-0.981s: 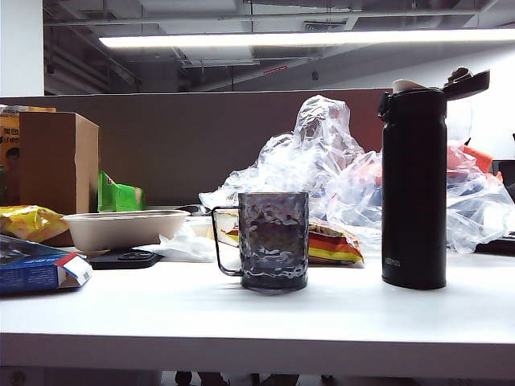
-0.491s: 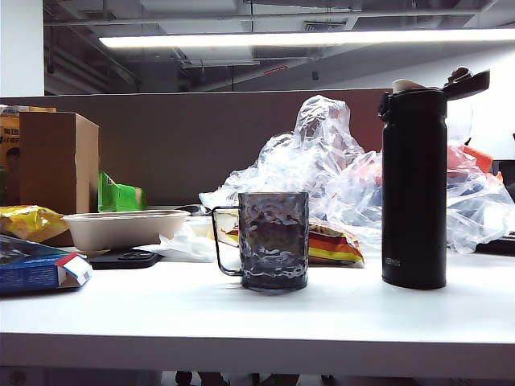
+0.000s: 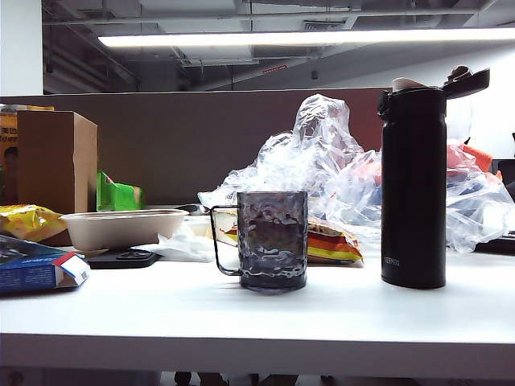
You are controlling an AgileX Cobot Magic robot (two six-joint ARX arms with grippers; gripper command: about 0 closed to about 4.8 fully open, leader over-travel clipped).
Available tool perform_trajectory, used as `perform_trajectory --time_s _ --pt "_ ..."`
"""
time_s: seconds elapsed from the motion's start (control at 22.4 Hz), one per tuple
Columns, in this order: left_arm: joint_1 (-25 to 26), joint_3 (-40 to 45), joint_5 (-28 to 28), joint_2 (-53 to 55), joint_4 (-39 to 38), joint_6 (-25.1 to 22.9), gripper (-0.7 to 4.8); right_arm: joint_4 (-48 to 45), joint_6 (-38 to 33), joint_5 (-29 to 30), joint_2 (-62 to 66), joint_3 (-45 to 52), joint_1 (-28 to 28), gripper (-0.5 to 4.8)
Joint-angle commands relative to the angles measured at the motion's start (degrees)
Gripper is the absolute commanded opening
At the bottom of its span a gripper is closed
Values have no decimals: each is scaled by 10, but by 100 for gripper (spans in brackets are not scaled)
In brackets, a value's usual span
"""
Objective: Pick up the black thermos, pour some water into the cup, then place the black thermos back on the table.
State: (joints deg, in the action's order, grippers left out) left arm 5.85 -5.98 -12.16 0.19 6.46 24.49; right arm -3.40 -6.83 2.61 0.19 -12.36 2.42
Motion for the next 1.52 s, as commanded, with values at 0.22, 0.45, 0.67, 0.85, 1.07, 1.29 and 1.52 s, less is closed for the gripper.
perform_trajectory --time_s 0.22,0.45,0.67,0.85,1.07,1.29,1.52 --pt "0 -101 -99 50 18 8 479 23 73 25 82 -105 -1 479" --pt "-10 -163 -101 134 23 12 479 47 99 32 171 -181 -1 479" --pt "-62 -204 -105 236 75 26 479 45 92 96 245 -231 -1 479" --pt "-132 -213 -106 313 159 -5 479 50 73 100 266 -233 -22 479" --pt "-270 -233 -87 412 175 -102 479 83 75 81 289 -230 -99 479" --pt "-386 -240 -26 488 177 -193 479 37 80 1 313 -184 -209 479" --pt "-426 -240 -15 529 180 -214 479 -37 79 -84 327 -101 -294 479"
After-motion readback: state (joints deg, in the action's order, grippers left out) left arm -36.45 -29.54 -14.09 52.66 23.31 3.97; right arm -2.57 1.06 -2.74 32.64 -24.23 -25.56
